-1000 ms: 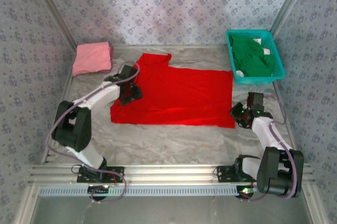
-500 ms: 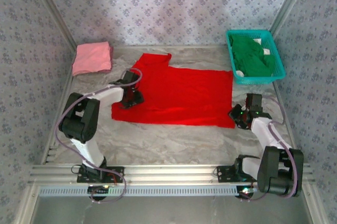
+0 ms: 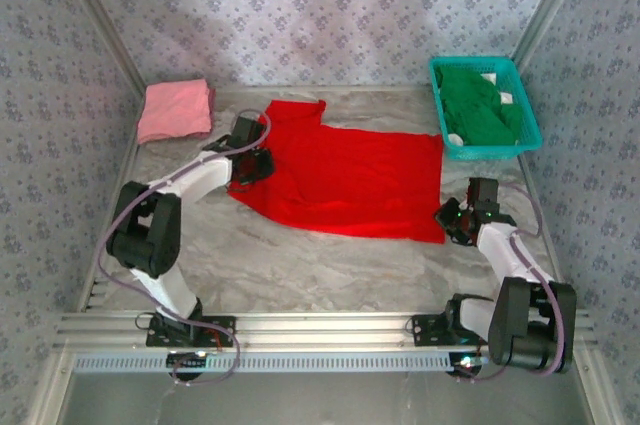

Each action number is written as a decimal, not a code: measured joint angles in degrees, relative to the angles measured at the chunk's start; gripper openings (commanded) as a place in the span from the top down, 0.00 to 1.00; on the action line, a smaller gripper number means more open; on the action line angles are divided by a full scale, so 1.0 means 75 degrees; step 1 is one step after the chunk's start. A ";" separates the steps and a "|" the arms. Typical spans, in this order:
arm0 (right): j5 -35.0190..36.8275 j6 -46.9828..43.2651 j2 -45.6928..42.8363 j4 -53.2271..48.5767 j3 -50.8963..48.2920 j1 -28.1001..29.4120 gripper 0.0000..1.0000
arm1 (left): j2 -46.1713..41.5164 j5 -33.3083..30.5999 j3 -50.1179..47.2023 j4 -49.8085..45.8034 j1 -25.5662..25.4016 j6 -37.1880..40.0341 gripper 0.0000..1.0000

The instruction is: Fold and stack the t-shirts

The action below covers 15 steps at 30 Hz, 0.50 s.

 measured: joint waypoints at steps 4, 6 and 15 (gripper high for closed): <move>-0.0003 -0.0003 0.0090 -0.0006 0.0000 -0.0006 1.00 | -0.0256 -0.0085 -0.0356 -0.0172 0.0003 -0.0064 0.71; -0.0003 0.0000 0.0090 -0.0003 0.0000 -0.0012 1.00 | -0.0224 -0.0119 -0.0358 -0.0361 0.0003 -0.0076 0.58; -0.0006 -0.0003 0.0090 -0.0003 0.0000 -0.0029 1.00 | 0.0178 -0.0140 -0.0006 -0.0586 0.0009 0.0128 0.52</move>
